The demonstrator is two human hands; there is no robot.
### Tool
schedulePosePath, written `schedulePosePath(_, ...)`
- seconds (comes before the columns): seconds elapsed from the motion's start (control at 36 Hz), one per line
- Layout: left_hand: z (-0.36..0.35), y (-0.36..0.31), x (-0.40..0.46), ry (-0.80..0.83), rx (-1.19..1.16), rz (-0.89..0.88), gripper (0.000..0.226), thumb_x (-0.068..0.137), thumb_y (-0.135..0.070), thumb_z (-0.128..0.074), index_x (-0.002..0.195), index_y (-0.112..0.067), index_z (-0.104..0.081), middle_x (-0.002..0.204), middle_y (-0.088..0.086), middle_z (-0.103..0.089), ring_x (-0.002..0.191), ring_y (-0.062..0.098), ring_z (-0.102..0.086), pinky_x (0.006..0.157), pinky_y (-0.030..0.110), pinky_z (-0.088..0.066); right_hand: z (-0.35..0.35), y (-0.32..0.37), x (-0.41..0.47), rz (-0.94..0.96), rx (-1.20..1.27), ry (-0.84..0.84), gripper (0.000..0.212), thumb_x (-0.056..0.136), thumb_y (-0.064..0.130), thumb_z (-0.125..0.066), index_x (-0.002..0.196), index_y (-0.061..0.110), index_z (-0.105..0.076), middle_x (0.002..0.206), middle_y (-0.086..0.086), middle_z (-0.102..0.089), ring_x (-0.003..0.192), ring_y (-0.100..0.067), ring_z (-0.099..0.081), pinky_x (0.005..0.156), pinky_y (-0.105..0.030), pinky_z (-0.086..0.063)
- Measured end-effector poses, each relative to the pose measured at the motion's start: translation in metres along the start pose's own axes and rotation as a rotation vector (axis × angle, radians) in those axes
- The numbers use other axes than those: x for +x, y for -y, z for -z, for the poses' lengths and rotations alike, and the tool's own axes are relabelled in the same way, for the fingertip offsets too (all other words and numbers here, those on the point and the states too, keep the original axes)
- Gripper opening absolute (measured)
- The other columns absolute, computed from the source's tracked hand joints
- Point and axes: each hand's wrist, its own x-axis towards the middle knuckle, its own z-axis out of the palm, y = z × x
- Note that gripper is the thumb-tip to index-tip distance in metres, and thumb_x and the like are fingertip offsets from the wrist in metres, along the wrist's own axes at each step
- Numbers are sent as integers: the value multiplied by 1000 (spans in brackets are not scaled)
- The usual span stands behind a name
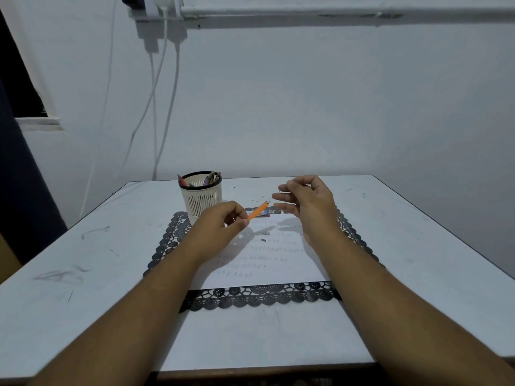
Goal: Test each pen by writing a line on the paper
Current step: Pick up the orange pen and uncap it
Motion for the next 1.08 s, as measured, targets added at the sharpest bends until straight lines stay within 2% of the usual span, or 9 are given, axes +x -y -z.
schedulePosePath(0.08, -1, 0, 0, -2, 12, -3, 12, 97, -21, -70, 88, -29, -69, 82, -8, -67, 72, 1, -58, 62, 12, -43, -1, -1, -1, 12, -21, 5, 7, 99, -1, -63, 99, 4, -59, 90, -18, -72, 82, -35, -76, 67, -38, -65)
schedulePosePath(0.25, -2, 2, 1, 1, 8, -7, 12, 96, -21, -71, 88, -29, -69, 83, -6, -68, 74, 8, -61, 67, 26, -48, -1, -2, -1, 25, -64, 19, 12, 96, -2, -67, 101, 5, -59, 89, -16, -73, 83, -36, -76, 71, -41, -65)
schedulePosePath(0.47, -2, -1, 0, -6, 28, -9, 13, 97, -22, -70, 88, -31, -69, 85, -8, -68, 75, 5, -61, 62, 12, -45, -1, -1, -2, 44, -73, -11, 8, 100, 0, -62, 104, 5, -58, 88, -15, -71, 78, -33, -75, 63, -35, -63)
schedulePosePath(0.89, -1, -3, -2, -8, 15, -8, 12, 96, -22, -71, 88, -30, -69, 85, -6, -68, 75, 8, -61, 61, 12, -44, -4, 0, -6, 53, -141, 2, 11, 98, -1, -63, 102, 7, -58, 89, -18, -70, 78, -30, -75, 64, -40, -64)
schedulePosePath(1.08, -1, -3, -1, -11, 13, -13, 12, 96, -21, -71, 88, -30, -69, 85, -8, -67, 73, 2, -59, 62, 11, -44, -5, 0, -8, 34, -187, -8, 14, 100, 5, -64, 112, 2, -58, 92, -19, -76, 80, -29, -76, 60, -33, -63)
